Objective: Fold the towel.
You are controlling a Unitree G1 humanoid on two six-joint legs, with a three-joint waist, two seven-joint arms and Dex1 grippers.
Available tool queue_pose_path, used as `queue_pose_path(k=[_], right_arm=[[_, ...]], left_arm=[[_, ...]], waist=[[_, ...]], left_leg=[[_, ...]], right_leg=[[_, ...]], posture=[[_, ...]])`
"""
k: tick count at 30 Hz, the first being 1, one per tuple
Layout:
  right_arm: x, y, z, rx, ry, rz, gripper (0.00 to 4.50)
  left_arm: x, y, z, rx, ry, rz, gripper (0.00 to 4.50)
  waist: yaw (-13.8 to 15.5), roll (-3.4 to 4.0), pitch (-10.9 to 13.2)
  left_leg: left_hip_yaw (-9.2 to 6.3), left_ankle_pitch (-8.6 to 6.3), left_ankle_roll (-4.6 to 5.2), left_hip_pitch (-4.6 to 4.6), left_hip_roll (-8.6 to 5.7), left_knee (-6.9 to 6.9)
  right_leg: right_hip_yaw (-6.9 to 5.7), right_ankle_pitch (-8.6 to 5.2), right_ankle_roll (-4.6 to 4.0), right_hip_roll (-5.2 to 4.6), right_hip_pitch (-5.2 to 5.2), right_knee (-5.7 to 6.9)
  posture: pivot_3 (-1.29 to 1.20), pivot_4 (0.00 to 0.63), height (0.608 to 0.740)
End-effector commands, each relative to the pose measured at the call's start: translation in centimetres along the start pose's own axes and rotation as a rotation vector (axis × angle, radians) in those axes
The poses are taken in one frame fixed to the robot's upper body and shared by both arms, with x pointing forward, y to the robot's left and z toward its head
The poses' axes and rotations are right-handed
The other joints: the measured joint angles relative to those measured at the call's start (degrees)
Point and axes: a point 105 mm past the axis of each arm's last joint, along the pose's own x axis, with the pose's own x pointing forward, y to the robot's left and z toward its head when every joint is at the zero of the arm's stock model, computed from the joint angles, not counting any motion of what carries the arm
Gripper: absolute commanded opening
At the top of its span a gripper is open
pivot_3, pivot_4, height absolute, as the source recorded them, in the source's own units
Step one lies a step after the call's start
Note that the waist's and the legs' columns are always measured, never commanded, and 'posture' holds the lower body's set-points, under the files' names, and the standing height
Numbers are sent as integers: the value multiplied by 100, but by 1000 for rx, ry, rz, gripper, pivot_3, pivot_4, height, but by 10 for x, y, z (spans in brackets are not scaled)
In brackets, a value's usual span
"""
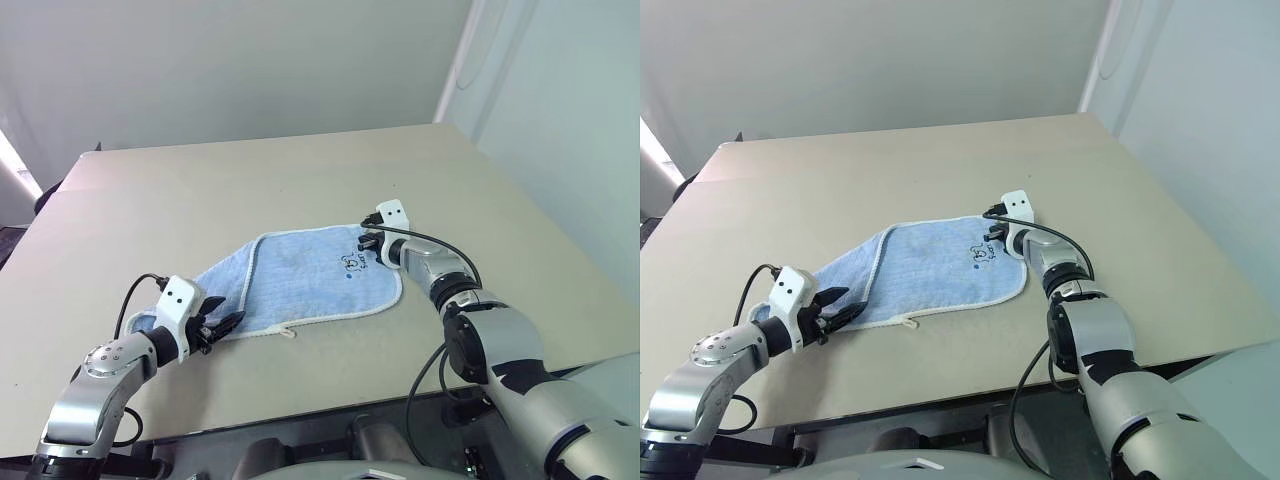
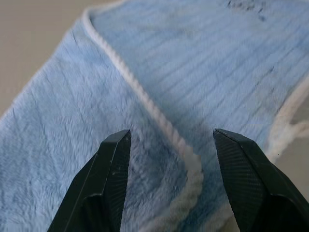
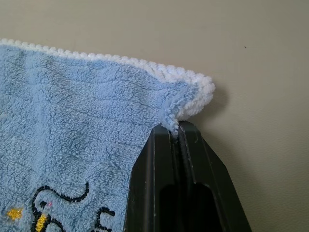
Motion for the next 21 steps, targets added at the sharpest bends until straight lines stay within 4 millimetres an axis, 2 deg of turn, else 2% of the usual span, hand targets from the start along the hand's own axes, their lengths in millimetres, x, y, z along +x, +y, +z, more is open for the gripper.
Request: queue_pose_path(k=[1,5,8,13,18,21], right_arm=[[-3,-9,7,-10,-31,-37,47],[-3,-10,4,0,-29,-41,47],[-4,-11,3,5,-27,-50,0],[-4,-12,2,14,-28,-54,0],[-4,-12,2,12,-31,-57,0],[-4,-11,8,5,-65,-45,0]], left_arm=[[2,4,3,54,8,8,2873],[3,6,1,49,7,13,2873],[3,3,0,77,20,-6,1944],[2,4,6,80,3,-13,140],[-3,11,10,82,-15,14,37],[-12,27,26,44,-78,73,37]], waist=[[2,0,0],[9,-1,-1],[13,0,-1],[21,0,-2],[22,0,-2],[26,0,-2]], left_leg=[[0,0,0,0,0,0],[0,0,0,2,0,1],[0,0,0,2,0,2],[-1,0,0,1,0,1],[-1,0,0,2,0,2],[-2,0,0,1,0,2]], right_leg=[[0,0,0,0,0,0],[0,0,1,-1,2,1],[0,0,0,-3,3,1],[0,0,0,-4,3,0],[-1,0,0,-4,4,0],[-1,0,0,-4,4,0]], posture=[[0,0,740],[0,0,740],[0,0,740],[0,0,740],[0,0,740],[0,0,740]])
